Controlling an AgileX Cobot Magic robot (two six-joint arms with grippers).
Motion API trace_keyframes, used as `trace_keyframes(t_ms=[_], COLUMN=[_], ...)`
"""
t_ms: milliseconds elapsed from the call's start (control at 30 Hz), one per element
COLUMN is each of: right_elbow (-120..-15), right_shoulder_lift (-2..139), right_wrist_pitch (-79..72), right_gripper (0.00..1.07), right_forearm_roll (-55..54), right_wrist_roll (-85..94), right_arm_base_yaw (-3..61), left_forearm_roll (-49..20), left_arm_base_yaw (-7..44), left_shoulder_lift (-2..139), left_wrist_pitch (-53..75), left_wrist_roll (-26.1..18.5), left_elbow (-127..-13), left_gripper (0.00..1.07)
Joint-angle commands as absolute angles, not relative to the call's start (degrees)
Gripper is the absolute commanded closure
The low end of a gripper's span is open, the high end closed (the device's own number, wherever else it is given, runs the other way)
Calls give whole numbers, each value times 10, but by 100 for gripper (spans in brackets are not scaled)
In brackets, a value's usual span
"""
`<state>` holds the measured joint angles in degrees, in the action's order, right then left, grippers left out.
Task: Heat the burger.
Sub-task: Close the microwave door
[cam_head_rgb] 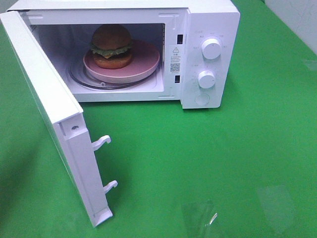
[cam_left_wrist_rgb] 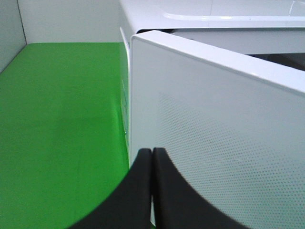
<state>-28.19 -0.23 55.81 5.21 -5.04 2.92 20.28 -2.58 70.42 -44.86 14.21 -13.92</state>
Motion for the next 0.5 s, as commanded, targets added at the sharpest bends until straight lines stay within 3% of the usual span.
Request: trace_keyframes(t_ms=[33, 400, 500], right_elbow=[-282, -282, -282], right_shoulder_lift=[-18, -18, -18], right_wrist_pitch=[552, 552, 552], right_gripper=[31, 31, 31], right_forearm_roll=[52, 52, 52], right_wrist_roll=[-47, -47, -47], right_arm_base_yaw=[27, 27, 27], left_forearm_roll=[214, 228, 225], left_arm_base_yaw=[-24, -20, 8], left_shoulder_lift=[731, 803, 822], left_wrist_pitch=[-478, -536, -539], left_wrist_roll=[150, 158, 156], left_elbow=[-150, -168, -179], left_gripper=[107, 107, 107])
